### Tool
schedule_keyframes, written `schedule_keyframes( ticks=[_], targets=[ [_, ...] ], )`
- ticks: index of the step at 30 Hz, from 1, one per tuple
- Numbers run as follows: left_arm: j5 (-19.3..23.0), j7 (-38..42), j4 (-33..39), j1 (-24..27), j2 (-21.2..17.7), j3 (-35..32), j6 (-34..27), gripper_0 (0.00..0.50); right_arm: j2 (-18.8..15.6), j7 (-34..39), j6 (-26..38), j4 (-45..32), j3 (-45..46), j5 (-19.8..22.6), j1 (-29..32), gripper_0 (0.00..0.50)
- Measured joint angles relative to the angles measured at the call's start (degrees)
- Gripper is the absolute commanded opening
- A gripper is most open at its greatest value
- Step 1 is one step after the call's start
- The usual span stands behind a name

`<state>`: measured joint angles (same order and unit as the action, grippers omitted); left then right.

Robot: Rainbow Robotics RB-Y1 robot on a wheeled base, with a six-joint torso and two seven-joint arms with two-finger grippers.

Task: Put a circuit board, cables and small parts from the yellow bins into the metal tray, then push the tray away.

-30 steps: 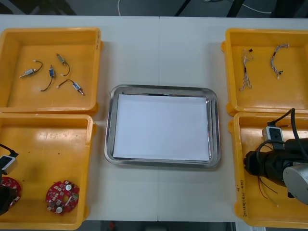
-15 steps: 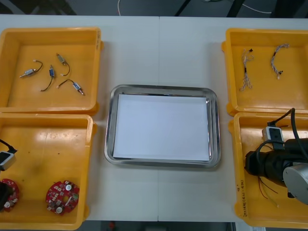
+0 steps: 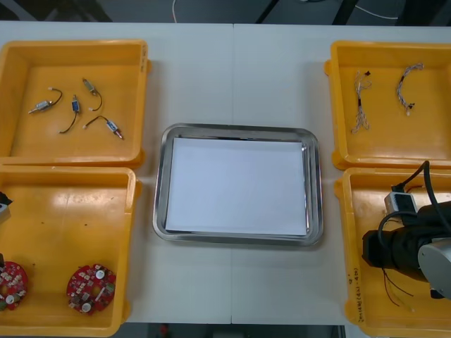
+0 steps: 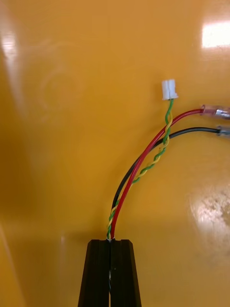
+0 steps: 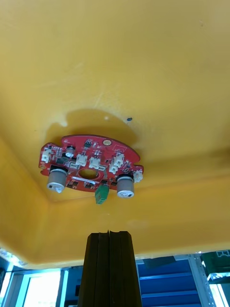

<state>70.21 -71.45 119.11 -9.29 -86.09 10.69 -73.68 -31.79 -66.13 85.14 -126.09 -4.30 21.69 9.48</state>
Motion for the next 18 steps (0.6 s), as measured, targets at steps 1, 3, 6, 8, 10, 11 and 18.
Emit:
schedule_keyframes(
  ticks=[1,3,6,8,10,11,18],
  targets=[
    [0.2,0.0,0.0,0.0,0.1,-0.5,-0.5,0.000,0.0,0.0,0.9,-1.0,0.3,0.1,0.0,0.000],
    [0.4,-0.1,0.0,0.0,0.2,-1.2,-1.1,0.000,0.0,0.0,2.8,-2.9,1.0,0.3,0.1,0.000],
    [0.7,-0.5,0.0,-0.1,0.3,-2.3,-1.5,0.000,0.0,0.0,4.8,-5.3,2.3,0.7,0.1,0.000],
    [0.9,-1.5,0.0,-0.4,0.6,-3.6,-2.0,0.001,0.0,0.0,5.8,-6.6,3.2,1.1,0.2,0.000],
    [1.0,-1.9,0.2,-1.3,1.0,-5.6,-2.3,0.003,-0.1,0.0,6.5,-7.6,3.9,1.5,0.2,0.000],
    [1.1,-1.9,0.4,-1.9,1.2,-6.7,-2.3,0.002,-0.2,0.0,6.9,-8.3,4.2,1.8,0.2,0.000],
    [1.2,-1.9,1.0,-3.9,1.6,-9.4,-2.3,0.437,-1.3,0.0,11.4,-13.3,9.3,8.4,0.2,0.000]
  ],
)
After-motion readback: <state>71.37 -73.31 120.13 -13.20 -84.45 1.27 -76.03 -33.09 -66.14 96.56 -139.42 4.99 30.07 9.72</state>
